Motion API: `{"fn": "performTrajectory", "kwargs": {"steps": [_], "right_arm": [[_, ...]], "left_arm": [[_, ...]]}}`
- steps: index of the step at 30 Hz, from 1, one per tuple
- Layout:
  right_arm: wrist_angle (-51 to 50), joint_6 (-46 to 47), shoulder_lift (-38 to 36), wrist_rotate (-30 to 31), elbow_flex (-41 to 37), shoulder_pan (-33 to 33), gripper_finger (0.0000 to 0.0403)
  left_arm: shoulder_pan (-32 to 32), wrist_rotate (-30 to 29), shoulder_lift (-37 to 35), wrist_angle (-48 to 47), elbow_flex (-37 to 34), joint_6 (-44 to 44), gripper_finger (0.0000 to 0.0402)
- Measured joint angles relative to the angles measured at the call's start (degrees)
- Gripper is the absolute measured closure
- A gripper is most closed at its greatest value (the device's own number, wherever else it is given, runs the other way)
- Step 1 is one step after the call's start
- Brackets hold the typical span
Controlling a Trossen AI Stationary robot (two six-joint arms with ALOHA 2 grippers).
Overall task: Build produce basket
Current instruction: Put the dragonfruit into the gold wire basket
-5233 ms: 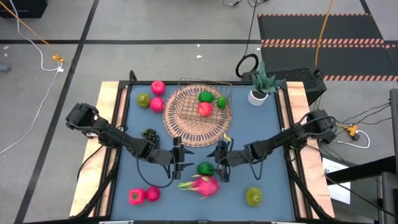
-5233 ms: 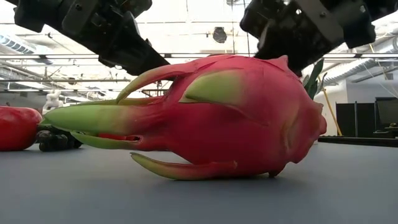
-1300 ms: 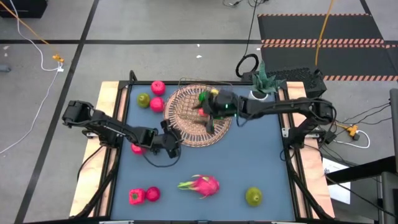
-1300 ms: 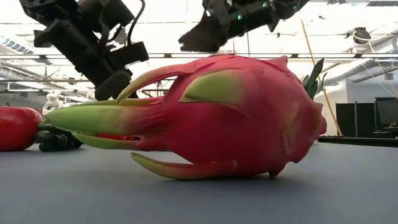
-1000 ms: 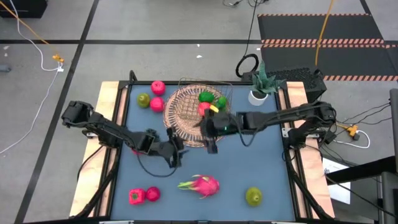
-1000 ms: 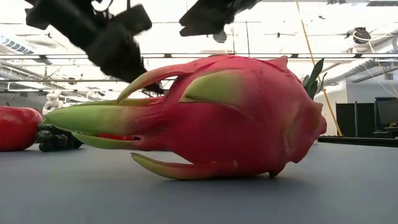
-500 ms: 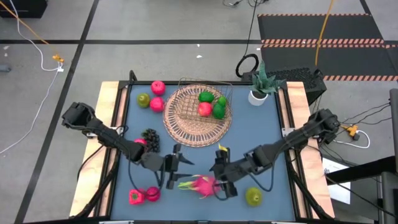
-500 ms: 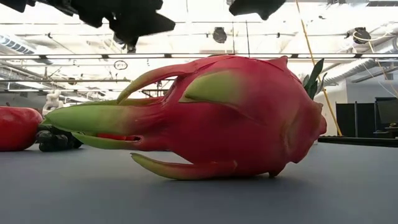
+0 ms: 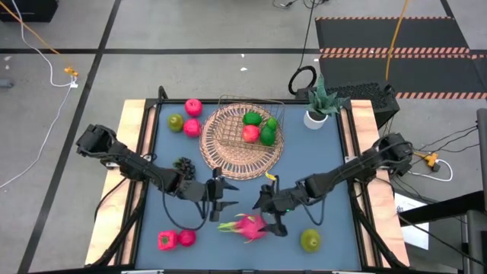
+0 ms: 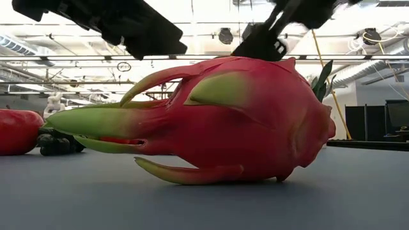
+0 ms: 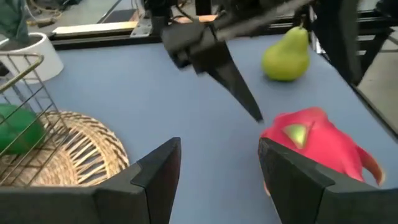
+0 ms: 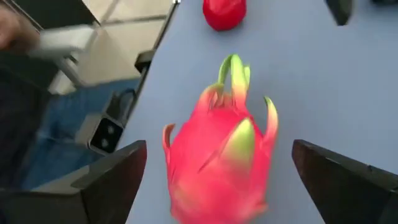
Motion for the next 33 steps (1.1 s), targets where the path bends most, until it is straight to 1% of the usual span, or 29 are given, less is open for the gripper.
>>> {"fn": "performTrajectory", "kwargs": {"steps": [3,5,9,13,15,17,20,23,25,27,30,33], "right_arm": [[1.1,3.2,3.9,-4.8,0.5,-1.0,0.0006],[1.1,3.4,6.8,-6.4,1.5,-1.1,0.0004],[0.1,3.4,10.9,-7.7,3.5,-1.1,0.0004],[-0.8,1.8,11.6,-7.7,3.8,-1.4,0.0013],[-2.2,0.9,11.2,-7.6,3.8,-1.5,0.0026],[-2.7,0.4,10.7,-7.6,3.8,-1.7,0.0048],[-3.9,0.2,9.3,-6.9,3.7,-1.7,0.0093],[-4.9,-2.4,7.1,-6.2,3.7,-1.8,0.0139],[-5.9,-4.1,4.7,-3.8,3.7,-1.7,0.0163],[-8.0,-6.1,2.0,-0.3,3.7,-1.7,0.0178],[-12.3,-9.1,-2.4,7.7,3.7,-1.7,0.0185],[-14.0,-12.2,-7.0,14.5,3.7,-1.7,0.0185]], "left_arm": [[0.5,0.1,0.0,-1.0,0.0,-0.9,0.0183],[0.7,0.1,0.0,-1.6,0.0,-1.0,0.0183],[0.7,0.1,0.0,-2.1,0.0,-1.5,0.0183],[0.7,0.1,0.0,-2.7,0.0,-2.0,0.0183],[0.7,0.1,0.0,-3.2,0.0,-2.4,0.0183],[0.7,0.1,0.0,-3.8,0.0,-2.6,0.0183],[0.7,0.1,0.0,-3.6,0.0,-2.8,0.0183],[0.7,-1.1,0.0,-3.4,0.0,-2.9,0.0183],[0.7,-1.7,0.0,-3.6,0.0,-3.2,0.0183],[0.7,-1.8,0.0,-3.8,0.0,-3.3,0.0183],[0.8,-2.0,0.0,-3.8,0.0,-3.5,0.0183],[1.1,-5.4,-0.2,-3.4,0.0,-4.7,0.0183]]}}
